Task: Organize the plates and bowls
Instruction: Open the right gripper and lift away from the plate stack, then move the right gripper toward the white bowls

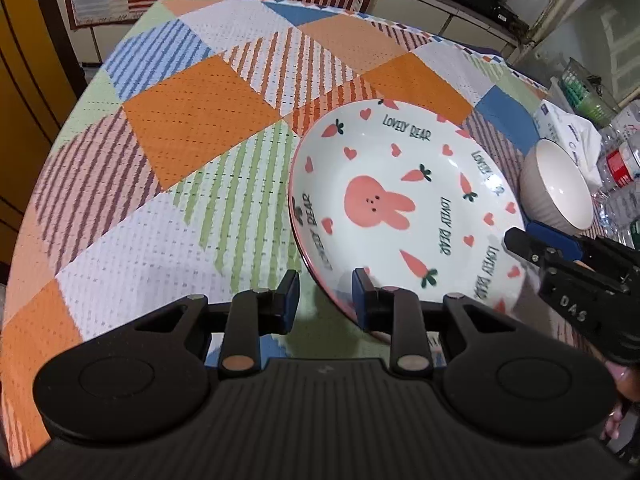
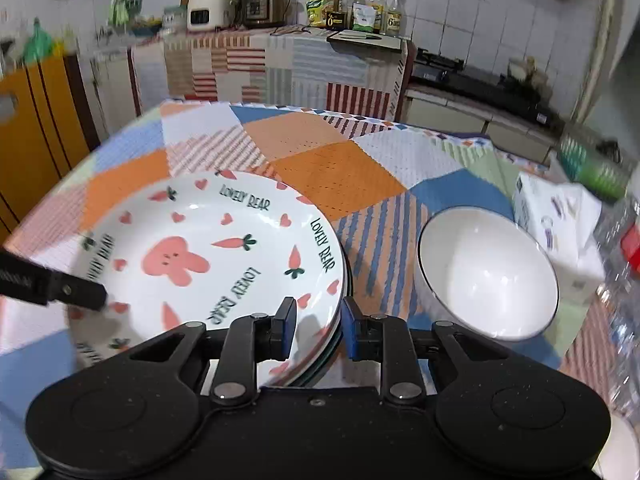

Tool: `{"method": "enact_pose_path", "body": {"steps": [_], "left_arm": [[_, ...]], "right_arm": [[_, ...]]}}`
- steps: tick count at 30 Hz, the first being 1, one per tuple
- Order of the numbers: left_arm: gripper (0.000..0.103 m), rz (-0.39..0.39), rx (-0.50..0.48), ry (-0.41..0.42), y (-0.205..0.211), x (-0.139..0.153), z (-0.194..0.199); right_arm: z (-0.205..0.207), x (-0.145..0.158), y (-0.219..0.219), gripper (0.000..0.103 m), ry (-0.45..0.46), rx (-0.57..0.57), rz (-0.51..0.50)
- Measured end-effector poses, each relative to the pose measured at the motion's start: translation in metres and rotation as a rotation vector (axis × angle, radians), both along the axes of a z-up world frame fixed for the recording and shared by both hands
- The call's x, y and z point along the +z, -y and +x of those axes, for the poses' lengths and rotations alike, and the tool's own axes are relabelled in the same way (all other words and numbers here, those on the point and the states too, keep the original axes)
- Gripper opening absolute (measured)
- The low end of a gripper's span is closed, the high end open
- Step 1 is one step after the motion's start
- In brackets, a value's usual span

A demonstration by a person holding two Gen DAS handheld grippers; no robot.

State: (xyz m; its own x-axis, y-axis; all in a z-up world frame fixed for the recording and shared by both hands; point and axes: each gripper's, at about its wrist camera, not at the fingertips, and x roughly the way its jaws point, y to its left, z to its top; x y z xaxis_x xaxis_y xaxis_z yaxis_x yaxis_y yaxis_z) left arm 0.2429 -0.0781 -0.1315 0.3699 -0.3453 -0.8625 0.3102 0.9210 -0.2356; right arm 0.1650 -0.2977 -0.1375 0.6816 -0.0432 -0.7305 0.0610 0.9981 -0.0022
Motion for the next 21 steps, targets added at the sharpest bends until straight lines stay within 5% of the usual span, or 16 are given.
{"method": "enact_pose_path", "body": {"steps": [14, 21], "left_arm": [[0.027, 0.020, -0.043, 0.085, 0.009, 0.076, -0.090], [0.032, 0.048, -0.070, 0.117, 0.026, 0.103, -0.138]], "right_arm": [[-0.090, 0.044, 0.023, 0.032, 0.092, 0.120, 0.130], [-0.129, 0.058, 0.042, 0.033, 0.108, 0.197, 0.097]]}}
